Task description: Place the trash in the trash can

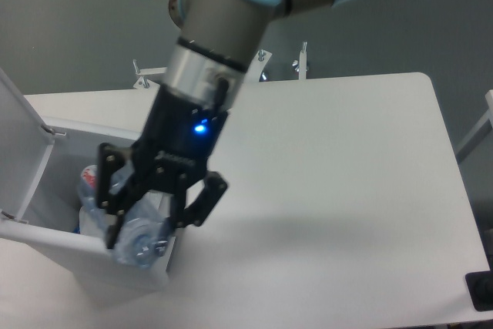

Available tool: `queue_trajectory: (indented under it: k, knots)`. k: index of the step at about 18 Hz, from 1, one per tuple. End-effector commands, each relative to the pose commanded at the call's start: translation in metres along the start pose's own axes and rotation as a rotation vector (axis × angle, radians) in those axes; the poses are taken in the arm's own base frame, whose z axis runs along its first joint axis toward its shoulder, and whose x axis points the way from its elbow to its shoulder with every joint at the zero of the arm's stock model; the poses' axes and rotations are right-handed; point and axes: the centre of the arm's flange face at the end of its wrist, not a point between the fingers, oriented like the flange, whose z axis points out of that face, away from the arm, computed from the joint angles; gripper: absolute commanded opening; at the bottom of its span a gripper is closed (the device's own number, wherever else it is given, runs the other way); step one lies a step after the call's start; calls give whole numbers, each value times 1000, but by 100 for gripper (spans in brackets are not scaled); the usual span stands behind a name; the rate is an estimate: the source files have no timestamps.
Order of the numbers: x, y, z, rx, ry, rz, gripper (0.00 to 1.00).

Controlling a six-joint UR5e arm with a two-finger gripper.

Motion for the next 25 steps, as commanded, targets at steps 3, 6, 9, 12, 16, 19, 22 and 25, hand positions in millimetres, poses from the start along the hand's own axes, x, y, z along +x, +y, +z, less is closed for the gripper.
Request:
queue_trajectory:
  k: [3,6,9,12,16,19,22,25]
  knots:
    - [5,16,18,-38,-3,75,60]
    - [5,23,24,-51,-11,89,63]
    - [6,24,22,-48,-12,124,87]
    - [7,25,21,-50,-12,133,100]
    - [1,30,14,-53,-19,155,100]
    - [-29,21,-3,-29,-51,142,100]
    - [-61,12,-13,-19,-80,199,100]
    - [-100,2,-37,10,-122,188,100]
